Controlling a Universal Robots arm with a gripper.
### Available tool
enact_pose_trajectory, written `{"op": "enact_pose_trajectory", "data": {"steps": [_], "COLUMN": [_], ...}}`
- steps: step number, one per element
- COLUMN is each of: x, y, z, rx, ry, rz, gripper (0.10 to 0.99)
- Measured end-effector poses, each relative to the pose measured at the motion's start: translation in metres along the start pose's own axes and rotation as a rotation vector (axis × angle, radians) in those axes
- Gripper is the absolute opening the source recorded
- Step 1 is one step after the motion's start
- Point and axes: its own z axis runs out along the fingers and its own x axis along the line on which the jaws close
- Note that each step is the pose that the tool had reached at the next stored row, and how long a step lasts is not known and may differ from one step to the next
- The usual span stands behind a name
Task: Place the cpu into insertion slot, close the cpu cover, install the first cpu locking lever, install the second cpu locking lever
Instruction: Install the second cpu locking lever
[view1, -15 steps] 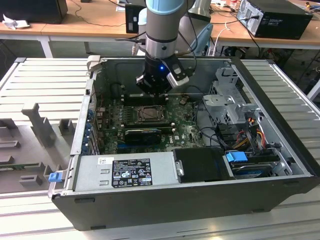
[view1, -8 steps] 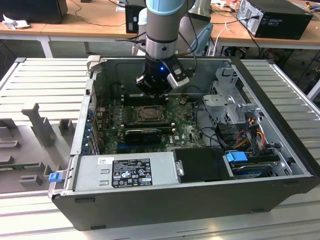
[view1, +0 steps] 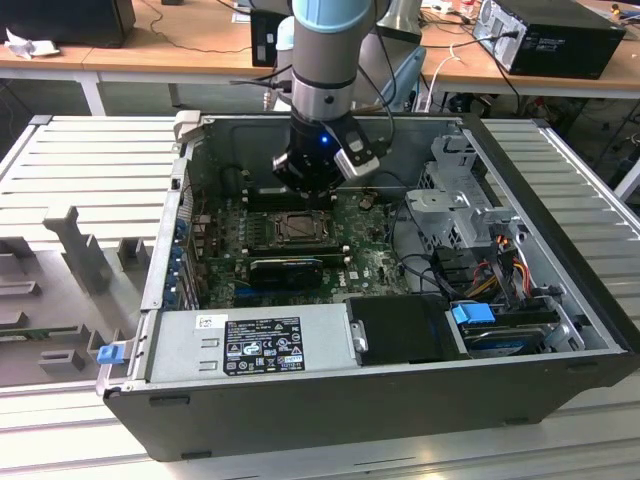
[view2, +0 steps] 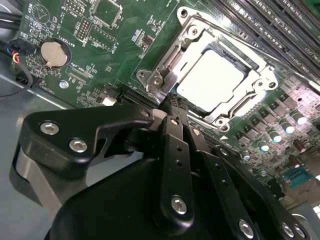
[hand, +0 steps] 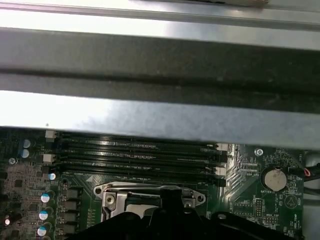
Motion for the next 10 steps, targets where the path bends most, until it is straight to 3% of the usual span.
{"op": "enact_pose_trajectory", "data": {"steps": [5,10], "x": [0.0002,0.0001], "y": [-0.0020,-0.0009], "z": [-0.0015,-0.0149], "rx": [0.000,0.000], "ry": [0.0001,-0.0001], "rz": [0.000,0.000], "gripper": [0.106,0.106]}}
